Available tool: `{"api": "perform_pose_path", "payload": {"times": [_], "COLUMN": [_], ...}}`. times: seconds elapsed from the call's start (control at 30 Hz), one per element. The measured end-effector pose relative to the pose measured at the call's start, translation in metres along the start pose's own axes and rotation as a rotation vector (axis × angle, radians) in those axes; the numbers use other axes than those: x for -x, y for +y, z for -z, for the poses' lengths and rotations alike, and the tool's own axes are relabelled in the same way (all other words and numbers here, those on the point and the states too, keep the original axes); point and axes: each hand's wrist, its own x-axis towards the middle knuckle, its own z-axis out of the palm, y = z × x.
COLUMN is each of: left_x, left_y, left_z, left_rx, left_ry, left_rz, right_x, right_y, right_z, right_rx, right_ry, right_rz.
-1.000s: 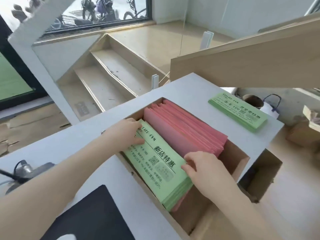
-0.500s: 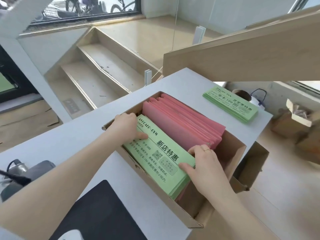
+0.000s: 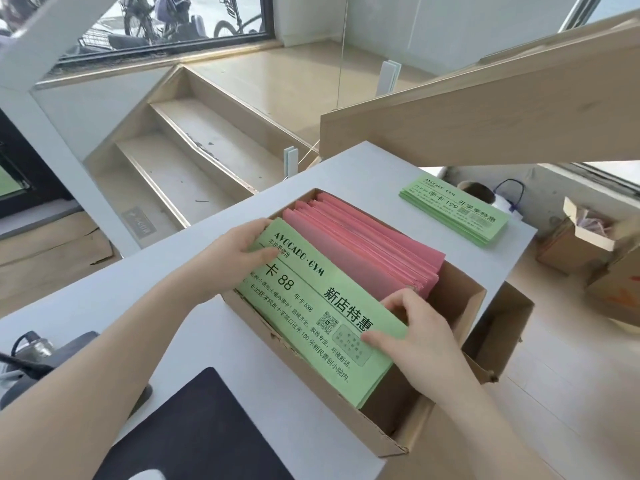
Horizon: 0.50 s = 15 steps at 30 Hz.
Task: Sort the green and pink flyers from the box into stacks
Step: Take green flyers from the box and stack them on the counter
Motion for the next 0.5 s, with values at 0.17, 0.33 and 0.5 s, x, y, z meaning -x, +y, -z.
{"api": "perform_pose_path", "payload": {"times": [0.17,0.33,0.5], "left_x": [0.005,-0.016,-0.053], "left_y": [0.021,0.056,0.089], "left_z": [-0.003,-0.031,-0.061], "left_rx": [0.365,0.524,0.500], "left_ry": [0.089,0.064,0.012], "left_rz": [-0.206,-0.270,-0.355], "right_x": [0.005,-0.008,-0.038], "right_y": [0.005,0.011,0.032], "right_z": [0.021,0.054,0.100], "right_rx": [-1.069,-1.100,-0.825], "right_ry": [-0.023,0.088,0.175], "right_rz": [-0.017,0.107,0.190]}}
